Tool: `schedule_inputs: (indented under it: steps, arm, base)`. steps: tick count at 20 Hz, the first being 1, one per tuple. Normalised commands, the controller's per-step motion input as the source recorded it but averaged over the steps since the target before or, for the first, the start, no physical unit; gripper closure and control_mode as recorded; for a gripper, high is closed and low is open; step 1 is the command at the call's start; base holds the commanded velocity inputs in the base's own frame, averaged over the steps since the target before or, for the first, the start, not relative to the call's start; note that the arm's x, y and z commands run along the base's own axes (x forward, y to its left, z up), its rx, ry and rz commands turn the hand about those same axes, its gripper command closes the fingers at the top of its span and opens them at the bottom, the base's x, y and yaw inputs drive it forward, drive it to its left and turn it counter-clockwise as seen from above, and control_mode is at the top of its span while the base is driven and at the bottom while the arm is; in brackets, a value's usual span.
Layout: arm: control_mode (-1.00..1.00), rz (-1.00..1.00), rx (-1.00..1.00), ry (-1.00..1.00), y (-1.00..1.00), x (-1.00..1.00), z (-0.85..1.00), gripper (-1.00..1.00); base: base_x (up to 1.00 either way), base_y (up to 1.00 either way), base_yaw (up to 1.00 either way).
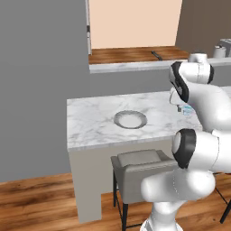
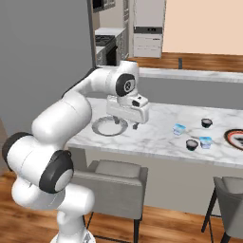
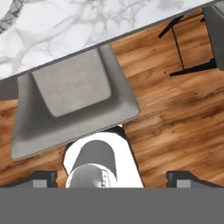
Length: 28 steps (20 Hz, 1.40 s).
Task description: Place two yogurt containers on each plate.
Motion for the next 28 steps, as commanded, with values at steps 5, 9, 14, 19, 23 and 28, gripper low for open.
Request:
schedule_inputs:
  steps: [5,9,14,19,23,28]
  arm:
    - [-1.00,-0.14,0.04,0.16,-0.88,0.21,-0.01,-1.00]
    - [-1.00,-0.11,0.05,0.10,-0.71,0.16,-0.16,-1.00]
    - [-1.00,-0.04,0.06,0.00,-0.36,0.17,-0.29,-1.00]
    - [-1.00,0.00,0.04,0.00,-0.14,0.19,-0.31,-1.00]
    - [-1.00,0.00,0.02,0.00,-0.04,0.36,-0.21,-1.00]
    - [-1.00,0.01,0.00,0.00,-0.01,0.26,-0.24,-1.00]
  base:
    - [0.00,0.00,0.00]
    - [0.00,0.00,0.00]
    - [0.00,0.00,0.00]
    - [0.00,0.00,0.00]
    - [0.00,0.00,0.00]
    - [0.00,0.00,0.00]
